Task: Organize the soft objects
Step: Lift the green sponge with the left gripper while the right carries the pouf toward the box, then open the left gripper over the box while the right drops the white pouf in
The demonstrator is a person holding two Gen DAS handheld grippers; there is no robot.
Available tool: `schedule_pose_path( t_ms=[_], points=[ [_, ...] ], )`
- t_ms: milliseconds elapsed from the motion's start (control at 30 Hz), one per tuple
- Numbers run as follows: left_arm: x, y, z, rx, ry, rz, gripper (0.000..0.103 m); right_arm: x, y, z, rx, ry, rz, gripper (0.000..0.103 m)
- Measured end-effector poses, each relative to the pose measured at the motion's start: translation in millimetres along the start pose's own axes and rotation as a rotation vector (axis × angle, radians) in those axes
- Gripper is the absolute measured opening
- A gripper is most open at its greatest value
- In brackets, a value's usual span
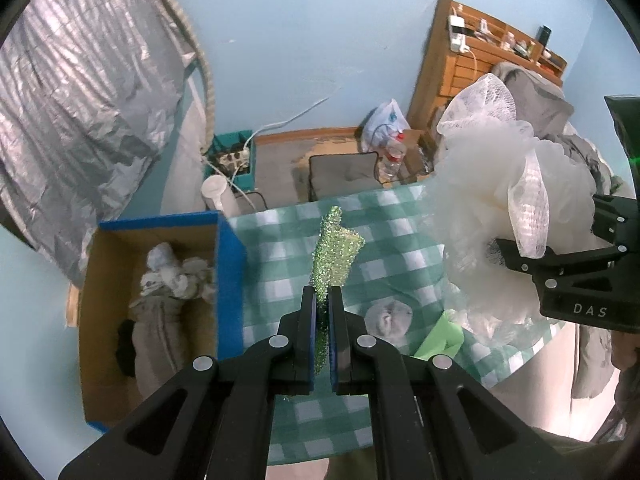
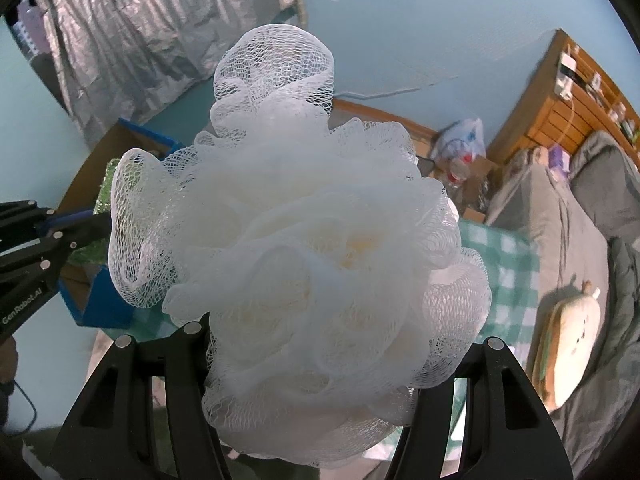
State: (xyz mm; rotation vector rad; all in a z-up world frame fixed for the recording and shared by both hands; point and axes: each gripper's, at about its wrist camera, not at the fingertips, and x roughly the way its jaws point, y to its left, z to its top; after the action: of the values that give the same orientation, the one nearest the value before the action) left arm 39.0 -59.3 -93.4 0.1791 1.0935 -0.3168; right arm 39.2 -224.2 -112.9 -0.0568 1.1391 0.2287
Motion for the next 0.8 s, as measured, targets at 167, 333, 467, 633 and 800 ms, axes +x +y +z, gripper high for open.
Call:
schedule_pose_path(
  t_ms=[167,333,467,633,800],
  points=[
    [-4,25,-4,-0.042,-0.005,0.020,0.005,6,21,14,-0.043,-0.003,0.023,0.059],
    [-9,51,-8,-0.080,-0.009,0.044,0.005,10,45,30,-0.085,-0.011,0.044,0.059],
    [-13,72,-13,-0.112,-0.011,0.067,0.005,14,64,41,-0.117,-0.018,0.063,0.059],
    [-16,96,-21,-0.145,-0.010,0.099,0.005,18,92,55,-0.158,-0.025,0.087,0.059],
    [-18,122,-29,-0.194,-0.005,0.124,0.005,24,117,67,-0.198,-0.023,0.112,0.059]
  ],
)
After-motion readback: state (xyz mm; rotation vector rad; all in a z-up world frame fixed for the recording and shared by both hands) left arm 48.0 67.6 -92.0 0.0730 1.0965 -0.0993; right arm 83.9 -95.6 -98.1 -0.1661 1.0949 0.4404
